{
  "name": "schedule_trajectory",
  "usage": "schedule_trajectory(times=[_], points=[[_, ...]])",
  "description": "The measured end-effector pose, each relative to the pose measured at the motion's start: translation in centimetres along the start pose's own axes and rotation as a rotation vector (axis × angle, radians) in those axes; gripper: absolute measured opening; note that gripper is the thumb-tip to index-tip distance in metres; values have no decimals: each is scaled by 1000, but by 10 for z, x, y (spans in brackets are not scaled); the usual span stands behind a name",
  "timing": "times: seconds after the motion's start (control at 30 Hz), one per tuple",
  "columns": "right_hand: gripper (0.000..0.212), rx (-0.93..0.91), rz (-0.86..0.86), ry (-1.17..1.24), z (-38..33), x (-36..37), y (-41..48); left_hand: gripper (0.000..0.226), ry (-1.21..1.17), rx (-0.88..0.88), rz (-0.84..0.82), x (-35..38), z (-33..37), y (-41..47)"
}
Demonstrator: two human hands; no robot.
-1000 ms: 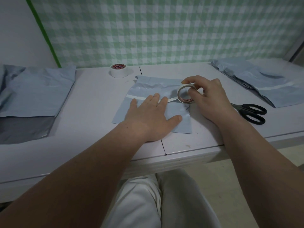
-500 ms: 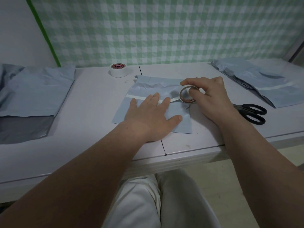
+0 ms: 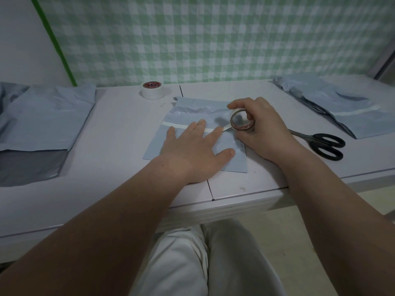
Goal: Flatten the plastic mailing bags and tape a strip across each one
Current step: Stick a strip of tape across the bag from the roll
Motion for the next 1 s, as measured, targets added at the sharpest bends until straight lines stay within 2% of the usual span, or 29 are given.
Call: schedule_trajectory(times=[0.2,0.53,0.6,0.73,0.87,1.0], points=[[67,-24,30,46,-7,-3,-2,73,1,-13,10,-1,0,0],[69,-29,40,62,-7,-5,-2,81,0,-24,25,-2,-1,0],[58,-31,56,86,-6,-7,-2,81,0,-25,23,-2,-1,0],[24,14,96,233,-2,-9,-2,80,1,-25,10,-1,-1,0],[22,42,75,274,2,-7,0,78,1,-20,3,-1,0,-1],[9,68,77,347,3,-6,0,77,11,-15,7,-1,0,-1]])
Point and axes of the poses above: each hand's wrist, its own y-axis towards the middle knuckle, its own x-axis out of the palm, z = x × y, the point moved 6 cm from there along y, towards the middle knuckle, and after that the axes turned 10 degrees about y, right-handed, at the moved point
